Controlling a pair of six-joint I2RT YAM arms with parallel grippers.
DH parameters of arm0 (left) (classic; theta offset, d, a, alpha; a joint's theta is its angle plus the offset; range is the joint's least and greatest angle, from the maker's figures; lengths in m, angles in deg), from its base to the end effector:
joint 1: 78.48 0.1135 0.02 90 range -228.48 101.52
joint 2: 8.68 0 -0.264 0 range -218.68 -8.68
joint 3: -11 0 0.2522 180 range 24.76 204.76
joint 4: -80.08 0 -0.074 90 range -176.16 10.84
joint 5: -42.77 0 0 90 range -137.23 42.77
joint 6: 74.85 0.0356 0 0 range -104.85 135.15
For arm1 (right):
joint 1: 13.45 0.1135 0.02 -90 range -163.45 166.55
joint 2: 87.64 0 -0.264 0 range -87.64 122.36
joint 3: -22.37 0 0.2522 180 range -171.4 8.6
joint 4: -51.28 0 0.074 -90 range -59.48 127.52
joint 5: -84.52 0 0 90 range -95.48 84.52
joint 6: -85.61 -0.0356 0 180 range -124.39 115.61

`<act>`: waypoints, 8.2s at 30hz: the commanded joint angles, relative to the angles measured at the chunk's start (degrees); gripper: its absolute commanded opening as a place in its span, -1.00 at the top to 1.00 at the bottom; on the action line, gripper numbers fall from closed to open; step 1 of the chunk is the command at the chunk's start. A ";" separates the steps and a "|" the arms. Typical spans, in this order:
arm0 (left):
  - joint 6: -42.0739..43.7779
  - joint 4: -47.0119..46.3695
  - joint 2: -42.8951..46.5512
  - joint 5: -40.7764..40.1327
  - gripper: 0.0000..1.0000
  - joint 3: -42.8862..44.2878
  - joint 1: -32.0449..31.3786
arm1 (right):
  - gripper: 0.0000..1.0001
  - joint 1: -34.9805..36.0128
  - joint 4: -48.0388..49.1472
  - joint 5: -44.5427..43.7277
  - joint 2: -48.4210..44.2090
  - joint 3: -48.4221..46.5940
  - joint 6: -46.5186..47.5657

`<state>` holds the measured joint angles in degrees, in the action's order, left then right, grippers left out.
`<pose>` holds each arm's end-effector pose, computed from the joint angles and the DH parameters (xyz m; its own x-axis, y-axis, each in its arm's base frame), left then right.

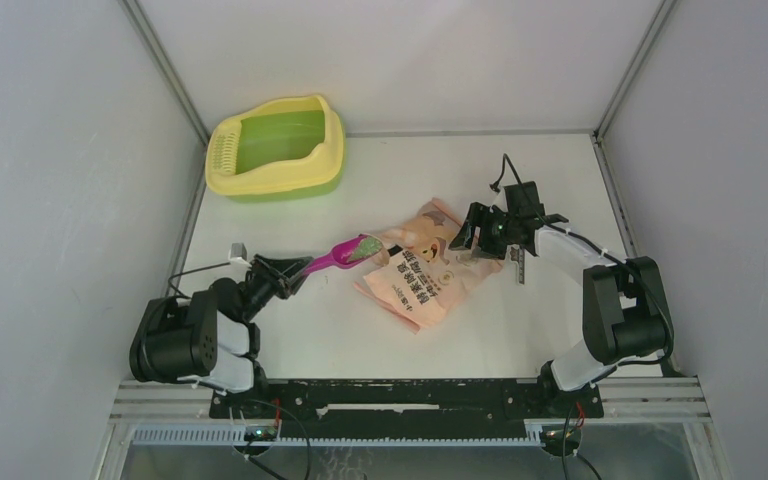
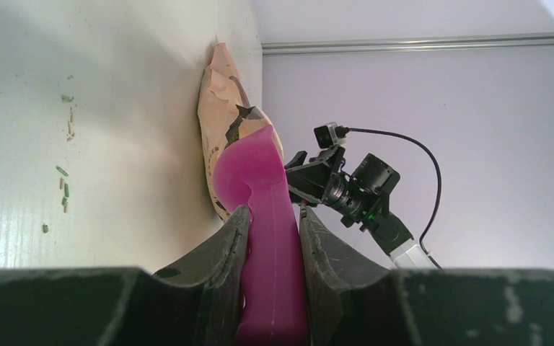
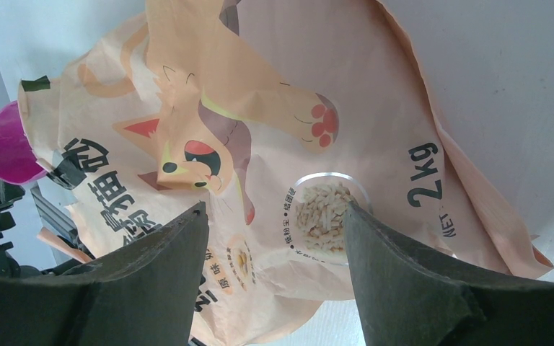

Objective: Fill the litter box with clean litter
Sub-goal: 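Scoop the cat litter from the cat litter bag, then pour the cat litter into the litter box, then scoop the cat litter from the cat litter bag.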

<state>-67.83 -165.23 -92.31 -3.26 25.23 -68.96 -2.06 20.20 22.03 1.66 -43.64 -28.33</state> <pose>0.1804 0.0052 0.1327 -0.5683 -0.8196 -0.0728 -0.0009 0.0890 -0.9960 0.3006 0.0773 0.1920 -0.9064 0.1845 -0.3801 -0.0779 0.8112 0.5795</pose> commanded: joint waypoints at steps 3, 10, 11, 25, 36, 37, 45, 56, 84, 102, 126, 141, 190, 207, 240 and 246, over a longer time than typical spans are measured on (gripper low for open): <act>0.30 -4.09 2.40 1.70 1.00 -11.51 0.37 | -0.51 0.56 0.35 0.02 -0.55 -2.36 -0.30; 3.85 2.97 4.15 1.06 1.00 -11.42 0.40 | -0.51 0.71 0.32 -0.15 -0.44 -2.41 -0.14; 3.83 2.62 3.85 1.08 1.00 -11.11 0.41 | -0.51 0.73 0.43 -0.13 -0.35 -2.40 -0.14; 1.90 -4.16 -5.97 2.34 1.00 -5.25 0.41 | -0.47 1.59 -0.92 -5.18 10.96 -9.59 0.13; 2.51 -4.17 -9.08 -0.86 1.00 -2.60 -3.66 | -0.48 2.19 -1.11 -11.43 16.58 -12.91 -0.29; 2.49 -4.17 -9.44 -1.42 1.00 -1.99 -4.24 | -0.47 1.87 -1.13 -11.81 16.75 -13.08 -0.52; 0.80 -4.18 -12.44 -4.27 1.00 4.24 -7.99 | -0.48 -1.91 -2.38 -16.22 17.13 -12.96 -1.95; -1.35 -4.16 -16.07 -8.46 1.00 10.57 -15.44 | -0.47 -6.11 -1.24 -18.39 13.82 -8.31 -3.53; -3.64 -4.21 -13.49 -9.15 1.00 10.19 -19.01 | -0.49 -9.46 -4.99 -11.89 -1.11 -9.40 -2.96; -6.73 -4.08 -2.80 -5.56 1.00 4.46 -10.65 | -0.49 -9.32 -6.59 -9.72 -3.33 -10.42 -2.52; -10.79 15.86 -6.80 -14.38 1.00 37.98 -6.28 | -0.51 -6.77 -9.97 -7.28 -7.11 -7.56 -0.36; -1.28 39.46 -11.78 -23.91 1.00 60.62 -1.60 | -0.51 -6.16 -10.23 -5.45 -9.89 -4.80 0.75; 60.86 113.00 -5.06 -61.61 1.00 103.69 -17.52 | -0.51 -5.97 -9.71 -3.56 -10.81 -4.00 1.14; 30.73 90.02 28.12 -15.52 0.98 45.90 -23.15 | -0.53 -9.58 -8.56 -3.84 -11.56 -4.00 0.03; 22.52 60.87 11.30 -21.60 1.00 34.07 -28.28 | -0.56 -14.74 -7.32 -9.05 20.97 -30.16 -4.61; 18.92 52.15 4.93 -24.11 1.00 33.70 -32.15 | -0.55 -13.60 -8.26 -7.74 23.73 -30.98 -3.71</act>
<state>-46.10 -103.44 -84.73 -25.16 58.32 -98.73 -16.66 12.22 13.15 24.76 -72.36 -32.22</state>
